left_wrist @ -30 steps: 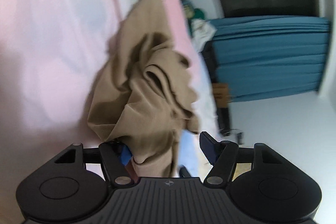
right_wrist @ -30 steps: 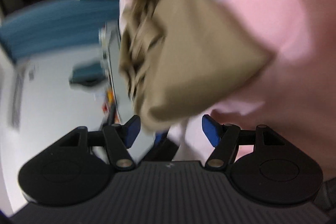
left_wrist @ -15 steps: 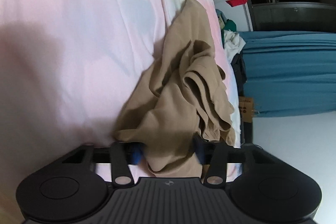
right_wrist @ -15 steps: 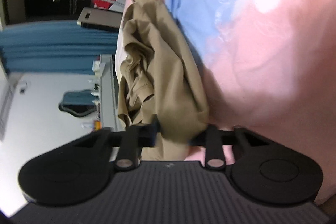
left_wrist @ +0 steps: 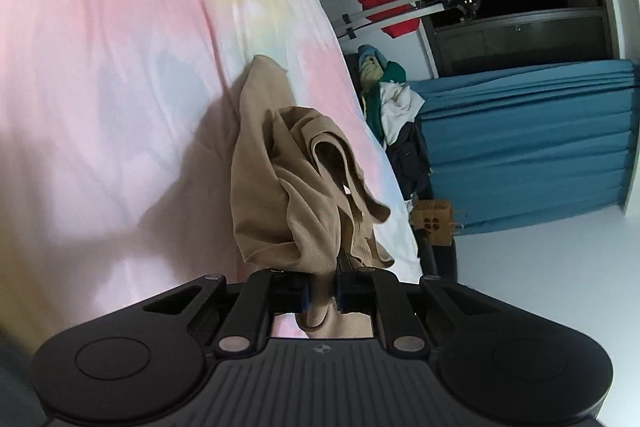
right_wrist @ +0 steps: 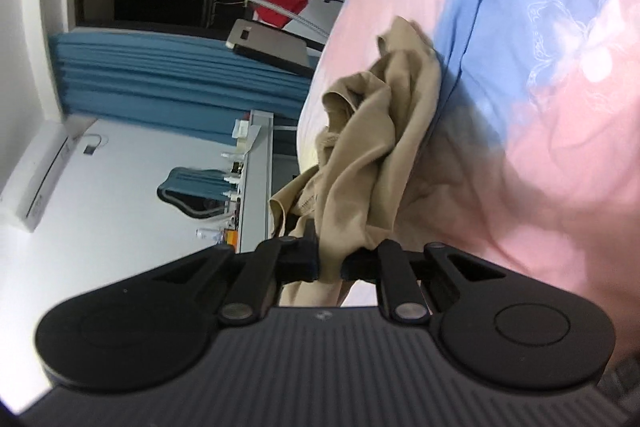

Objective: Fold clothes

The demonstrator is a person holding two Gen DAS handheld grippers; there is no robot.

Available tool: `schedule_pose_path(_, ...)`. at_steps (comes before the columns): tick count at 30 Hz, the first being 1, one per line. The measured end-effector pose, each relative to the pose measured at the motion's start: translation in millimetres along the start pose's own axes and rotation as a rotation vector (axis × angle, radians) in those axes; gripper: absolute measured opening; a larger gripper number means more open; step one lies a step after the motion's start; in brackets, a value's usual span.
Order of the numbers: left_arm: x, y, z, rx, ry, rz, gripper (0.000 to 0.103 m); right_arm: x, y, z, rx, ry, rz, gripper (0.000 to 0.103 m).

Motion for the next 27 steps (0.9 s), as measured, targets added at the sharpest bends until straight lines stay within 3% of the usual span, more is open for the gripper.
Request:
schedule_pose_path(6,-6,-51,-34,-0.031,-0.018,0.053,0.012,5,-48,-46,-0.048,0.015,-0.028,0.014)
schedule_pose_path(11,-7,-74,-39,-0.072,-0.040,0.082,0.013,26,-59,-58,-0.072,0.150,-0.055,0.014)
schedule_pose_path(21,30,-35,29,-0.006,-0.114,0.033,0.013,-15,-3,1,-0.053,0.234,-0.020,0.015)
schedule_pose_path(27,36,22,88,0.023,-0.139,0.046,0.013,-15,48,47,-0.054,0.284,-0.023,0.016)
Point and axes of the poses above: each gripper's, at about its wrist camera, not at the fingertips, and y roughly the way its jaws point, x to its right, z to its top, the point moved 6 cm from there along y, roughly the way its jaws point, and after that the axes turned 5 degrees about -x, right-handed, at the moved point
